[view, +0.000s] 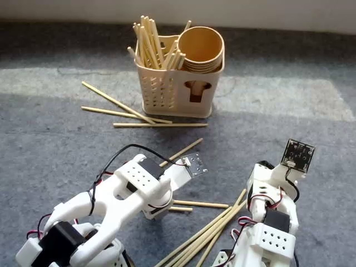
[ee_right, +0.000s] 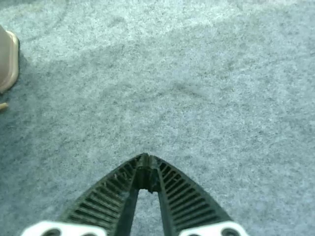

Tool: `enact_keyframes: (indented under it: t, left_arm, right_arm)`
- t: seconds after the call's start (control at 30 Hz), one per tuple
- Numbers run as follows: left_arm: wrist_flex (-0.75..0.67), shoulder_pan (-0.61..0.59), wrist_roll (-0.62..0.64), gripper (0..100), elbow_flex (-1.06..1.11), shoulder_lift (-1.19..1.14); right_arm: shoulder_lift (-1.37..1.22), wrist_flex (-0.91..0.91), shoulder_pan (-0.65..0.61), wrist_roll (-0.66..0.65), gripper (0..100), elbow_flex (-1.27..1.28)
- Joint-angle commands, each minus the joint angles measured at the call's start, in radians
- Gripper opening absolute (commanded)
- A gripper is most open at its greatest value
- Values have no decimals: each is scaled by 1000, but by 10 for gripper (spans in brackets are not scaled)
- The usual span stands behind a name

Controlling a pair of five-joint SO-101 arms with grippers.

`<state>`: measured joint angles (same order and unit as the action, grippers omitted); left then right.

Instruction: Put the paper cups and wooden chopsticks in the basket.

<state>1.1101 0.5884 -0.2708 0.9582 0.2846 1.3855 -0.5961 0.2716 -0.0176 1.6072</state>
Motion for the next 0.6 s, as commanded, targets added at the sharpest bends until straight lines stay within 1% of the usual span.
enact_keyframes:
  t: [0.0, 0.1, 0.23, 0.3, 0.4, 0.5, 0.57]
  left_arm:
    - [-20, -1, 14, 181, -5, -8]
    - [-49, -22, 14, 181, -7, -2]
    - [-69, -113, 5, 181, -64, -12]
    - [-64, -142, -40, 181, -77, -12]
    - [-63, -139, -101, 181, -61, -30]
    - [-61, -114, -100, 178, -71, -64]
    - [-43, -108, -104, 138, -91, -85]
  right_arm:
    - [10, 27, -8, -12, 7, -38]
    - [10, 27, -8, -12, 7, -38]
    - [10, 27, -8, -12, 7, -38]
    - [10, 27, -8, -12, 7, -38]
    - [10, 27, -8, -12, 7, -38]
    - [10, 27, -8, -12, 7, -38]
    - [10, 27, -8, -12, 7, -38]
